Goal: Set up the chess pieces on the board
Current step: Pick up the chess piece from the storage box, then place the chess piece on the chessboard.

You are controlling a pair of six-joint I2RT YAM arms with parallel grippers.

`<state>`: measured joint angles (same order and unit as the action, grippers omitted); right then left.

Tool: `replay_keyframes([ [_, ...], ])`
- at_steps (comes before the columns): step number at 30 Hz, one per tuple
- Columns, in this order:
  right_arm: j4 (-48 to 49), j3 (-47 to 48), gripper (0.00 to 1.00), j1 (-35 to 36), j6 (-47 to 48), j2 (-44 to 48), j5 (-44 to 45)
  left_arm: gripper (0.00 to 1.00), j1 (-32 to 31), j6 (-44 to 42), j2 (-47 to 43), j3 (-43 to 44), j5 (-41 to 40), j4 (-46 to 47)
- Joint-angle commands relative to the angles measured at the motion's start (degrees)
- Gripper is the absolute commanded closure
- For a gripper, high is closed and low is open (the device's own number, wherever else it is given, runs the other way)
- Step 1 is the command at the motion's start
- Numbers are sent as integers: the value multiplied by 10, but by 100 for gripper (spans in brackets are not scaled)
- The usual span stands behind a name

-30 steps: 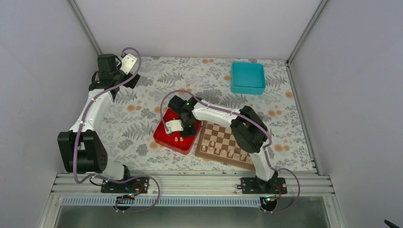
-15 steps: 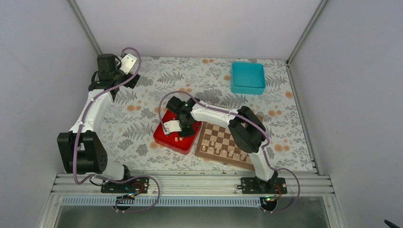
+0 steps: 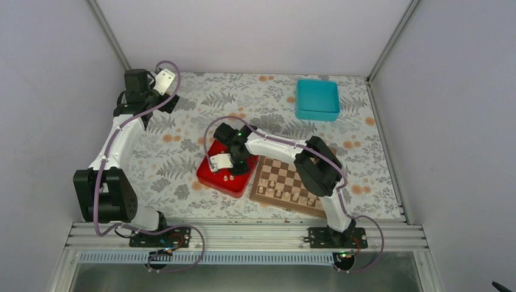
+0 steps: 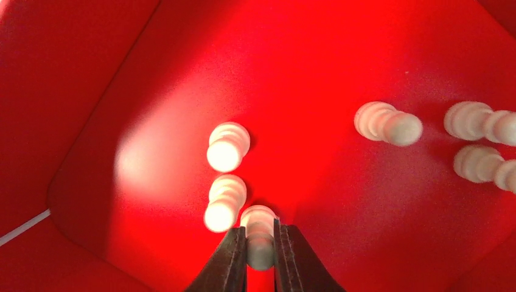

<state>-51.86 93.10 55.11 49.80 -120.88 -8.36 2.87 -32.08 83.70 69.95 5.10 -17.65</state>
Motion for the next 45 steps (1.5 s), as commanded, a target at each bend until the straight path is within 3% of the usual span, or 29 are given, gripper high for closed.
replay_keyframes([
  [1, -2, -7, 96, 5, -11, 57, 1, 0, 3, 9, -15, -4, 12, 12],
  [9, -37, -47, 96, -20, -26, 161, 29, 0, 3, 8, -16, -3, 4, 12],
  [19, -48, -222, 95, -144, -33, 344, 39, 0, 3, 9, -12, -1, 1, 13],
  [24, -46, -308, 94, -164, -29, 400, 36, 0, 3, 10, -9, -3, -1, 14],
  [32, -16, -369, 93, -165, -25, 397, -1, 0, 3, 12, -2, -4, -1, 16],
  [45, -22, -349, 91, -159, 0, 331, -62, 0, 3, 7, 5, -7, -9, 18],
])
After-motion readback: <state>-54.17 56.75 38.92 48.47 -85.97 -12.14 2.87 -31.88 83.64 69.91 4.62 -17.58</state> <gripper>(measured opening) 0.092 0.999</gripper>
